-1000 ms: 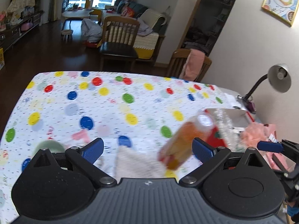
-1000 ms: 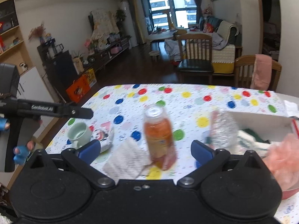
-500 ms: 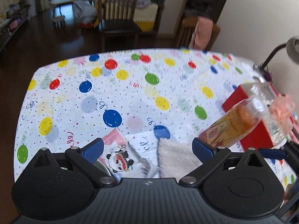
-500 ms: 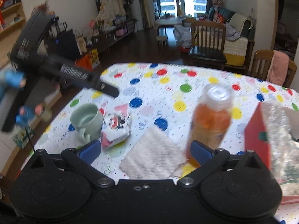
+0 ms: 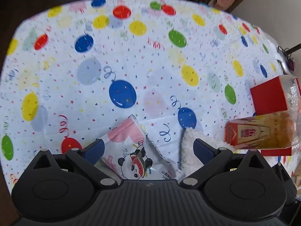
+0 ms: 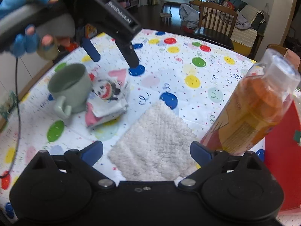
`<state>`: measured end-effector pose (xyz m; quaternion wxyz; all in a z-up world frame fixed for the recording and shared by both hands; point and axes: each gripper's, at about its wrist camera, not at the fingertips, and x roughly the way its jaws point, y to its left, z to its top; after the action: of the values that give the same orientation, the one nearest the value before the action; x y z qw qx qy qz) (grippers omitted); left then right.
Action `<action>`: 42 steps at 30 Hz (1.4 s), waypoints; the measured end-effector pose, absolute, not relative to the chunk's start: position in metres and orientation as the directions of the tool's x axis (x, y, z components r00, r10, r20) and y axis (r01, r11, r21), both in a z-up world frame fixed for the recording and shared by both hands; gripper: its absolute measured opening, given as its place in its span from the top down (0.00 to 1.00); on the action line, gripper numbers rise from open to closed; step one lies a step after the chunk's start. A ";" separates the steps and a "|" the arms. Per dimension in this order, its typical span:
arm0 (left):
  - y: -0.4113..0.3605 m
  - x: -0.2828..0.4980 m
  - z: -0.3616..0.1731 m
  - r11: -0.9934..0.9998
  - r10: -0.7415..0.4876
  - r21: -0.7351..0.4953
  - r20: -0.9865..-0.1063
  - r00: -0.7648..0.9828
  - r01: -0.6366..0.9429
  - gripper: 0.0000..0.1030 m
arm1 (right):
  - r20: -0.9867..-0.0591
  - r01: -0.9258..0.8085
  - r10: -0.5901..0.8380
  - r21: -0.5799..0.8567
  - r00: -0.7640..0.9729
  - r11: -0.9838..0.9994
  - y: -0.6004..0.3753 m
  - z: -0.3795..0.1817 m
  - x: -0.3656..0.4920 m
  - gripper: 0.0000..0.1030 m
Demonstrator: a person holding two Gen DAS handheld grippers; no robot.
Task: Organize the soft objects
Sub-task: 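Move both tools back over the table toward the white towel and panda bag, then grasp the white fluffy towel with the right tool while the left tool grasps the panda snack bag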
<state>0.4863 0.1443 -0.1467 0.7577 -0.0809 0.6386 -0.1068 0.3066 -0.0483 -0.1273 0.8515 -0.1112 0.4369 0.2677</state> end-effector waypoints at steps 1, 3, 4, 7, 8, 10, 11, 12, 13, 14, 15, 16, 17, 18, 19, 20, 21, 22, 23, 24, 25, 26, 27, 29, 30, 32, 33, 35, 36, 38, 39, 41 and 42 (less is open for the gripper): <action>0.145 0.490 -0.152 0.963 -0.269 -0.263 -0.953 0.142 0.060 0.02 | -0.809 -0.552 0.346 0.032 0.475 0.833 -0.046 -0.131 0.308 0.05; 0.146 0.494 -0.162 0.966 -0.255 -0.245 -0.960 0.120 0.086 0.02 | -0.818 -0.552 0.324 0.010 0.475 0.834 -0.042 -0.139 0.312 0.05; 0.145 0.495 -0.165 0.966 -0.246 -0.234 -0.962 0.117 0.109 0.02 | -0.823 -0.551 0.314 0.002 0.473 0.835 -0.041 -0.143 0.313 0.05; 0.140 0.494 -0.173 0.950 -0.268 -0.250 -0.960 0.075 0.188 0.02 | -0.830 -0.543 0.291 -0.018 0.476 0.840 -0.039 -0.152 0.317 0.06; 0.139 0.494 -0.175 0.947 -0.268 -0.251 -0.961 0.062 0.201 0.02 | -0.834 -0.539 0.286 -0.017 0.473 0.842 -0.039 -0.154 0.318 0.06; 0.138 0.494 -0.181 0.945 -0.257 -0.241 -0.965 0.048 0.220 0.02 | -0.837 -0.536 0.284 -0.012 0.467 0.844 -0.039 -0.158 0.320 0.06; 0.137 0.495 -0.183 0.945 -0.249 -0.234 -0.968 0.041 0.229 0.02 | -0.840 -0.538 0.283 -0.012 0.463 0.843 -0.038 -0.160 0.320 0.06; 0.137 0.495 -0.185 0.943 -0.247 -0.232 -0.968 0.037 0.238 0.02 | -0.841 -0.541 0.284 -0.012 0.460 0.841 -0.037 -0.161 0.320 0.06; 0.137 0.496 -0.186 0.941 -0.249 -0.233 -0.968 0.036 0.246 0.02 | -0.843 -0.544 0.285 -0.011 0.457 0.839 -0.035 -0.163 0.321 0.06; 0.137 0.496 -0.186 0.939 -0.251 -0.234 -0.967 0.036 0.253 0.02 | -0.845 -0.543 0.280 -0.015 0.456 0.839 -0.034 -0.164 0.321 0.06; 0.137 0.497 -0.186 0.936 -0.253 -0.236 -0.967 0.034 0.263 0.03 | -0.847 -0.541 0.274 -0.020 0.456 0.841 -0.032 -0.166 0.322 0.07; 0.136 0.497 -0.185 0.933 -0.251 -0.232 -0.967 0.036 0.275 0.04 | -0.849 -0.541 0.272 -0.020 0.454 0.841 -0.031 -0.168 0.323 0.10; 0.135 0.497 -0.185 0.931 -0.243 -0.221 -0.969 0.040 0.291 0.05 | -0.851 -0.539 0.268 -0.021 0.452 0.842 -0.029 -0.169 0.324 0.13; 0.134 0.496 -0.185 0.927 -0.233 -0.208 -0.971 0.047 0.311 0.08 | -0.853 -0.537 0.262 -0.026 0.451 0.843 -0.028 -0.170 0.325 0.14; 0.133 0.496 -0.185 0.926 -0.221 -0.192 -0.974 0.055 0.326 0.15 | -0.857 -0.536 0.253 -0.033 0.450 0.843 -0.027 -0.172 0.326 0.19; 0.133 0.496 -0.186 0.926 -0.209 -0.178 -0.976 0.058 0.334 0.18 | -0.860 -0.535 0.245 -0.038 0.447 0.844 -0.026 -0.174 0.327 0.22; 0.134 0.497 -0.187 0.926 -0.213 -0.182 -0.975 0.059 0.332 0.18 | -0.864 -0.535 0.239 -0.041 0.443 0.844 -0.025 -0.176 0.327 0.23; 0.136 0.498 -0.186 0.926 -0.219 -0.187 -0.974 0.063 0.329 0.24 | -0.868 -0.533 0.230 -0.047 0.441 0.845 -0.024 -0.178 0.328 0.24; 0.137 0.499 -0.185 0.925 -0.221 -0.185 -0.973 0.073 0.330 0.27 | -0.870 -0.531 0.221 -0.053 0.440 0.846 -0.023 -0.179 0.328 0.26; 0.137 0.499 -0.184 0.926 -0.221 -0.183 -0.972 0.081 0.330 0.32 | -0.872 -0.529 0.217 -0.055 0.438 0.847 -0.023 -0.181 0.328 0.27; 0.138 0.500 -0.184 0.927 -0.223 -0.184 -0.971 0.088 0.326 0.37 | -0.874 -0.528 0.217 -0.053 0.436 0.848 -0.023 -0.181 0.328 0.28; 0.138 0.500 -0.183 0.928 -0.224 -0.183 -0.970 0.095 0.325 0.39 | -0.874 -0.526 0.218 -0.050 0.434 0.849 -0.023 -0.182 0.328 0.33; 0.137 0.499 -0.182 0.928 -0.221 -0.177 -0.970 0.102 0.328 0.45 | -0.875 -0.525 0.217 -0.048 0.432 0.850 -0.023 -0.182 0.328 0.35; 0.136 0.498 -0.181 0.930 -0.202 -0.154 -0.973 0.114 0.335 0.62 | -0.874 -0.526 0.225 -0.040 0.431 0.850 -0.023 -0.182 0.327 0.53; 0.137 0.499 -0.182 0.931 -0.201 -0.156 -0.974 0.107 0.329 0.63 | -0.873 -0.525 0.230 -0.034 0.431 0.851 -0.023 -0.182 0.326 0.58; 0.140 0.498 -0.181 0.932 -0.212 -0.167 -0.971 0.108 0.322 0.63 | -0.867 -0.520 0.233 -0.035 0.441 0.853 -0.024 -0.180 0.324 0.81; 0.140 0.497 -0.180 0.932 -0.213 -0.167 -0.971 0.113 0.323 0.63 | -0.864 -0.519 0.232 -0.039 0.446 0.854 -0.024 -0.179 0.323 0.83; 0.141 0.496 -0.174 0.934 -0.222 -0.174 -0.967 0.124 0.313 0.63 | -0.862 -0.513 0.225 -0.047 0.455 0.857 -0.025 -0.177 0.322 0.88; 0.142 0.495 -0.170 0.936 -0.232 -0.184 -0.963 0.133 0.301 0.63 | -0.861 -0.511 0.224 -0.047 0.457 0.858 -0.026 -0.177 0.322 0.88; 0.144 0.492 -0.160 0.940 -0.258 -0.211 -0.954 0.153 0.270 0.63 | -0.858 -0.507 0.228 -0.044 0.460 0.861 -0.029 -0.175 0.321 0.89; 0.144 0.490 -0.154 0.943 -0.268 -0.222 -0.949 0.168 0.248 0.63 | -0.857 -0.505 0.228 -0.043 0.462 0.862 -0.030 -0.174 0.320 0.89; 0.143 0.483 -0.141 0.946 -0.281 -0.236 -0.938 0.202 0.221 0.63 | -0.854 -0.501 0.236 -0.034 0.464 0.865 -0.032 -0.172 0.317 0.90; 0.141 0.478 -0.134 0.948 -0.284 -0.240 -0.933 0.219 0.209 0.63 | -0.850 -0.500 0.239 -0.033 0.469 0.865 -0.033 -0.170 0.316 0.90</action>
<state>0.4780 0.1413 -0.1344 0.7801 -0.0312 0.6045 -0.1580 0.3161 -0.0331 -0.1704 0.8456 -0.1398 0.4666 0.2184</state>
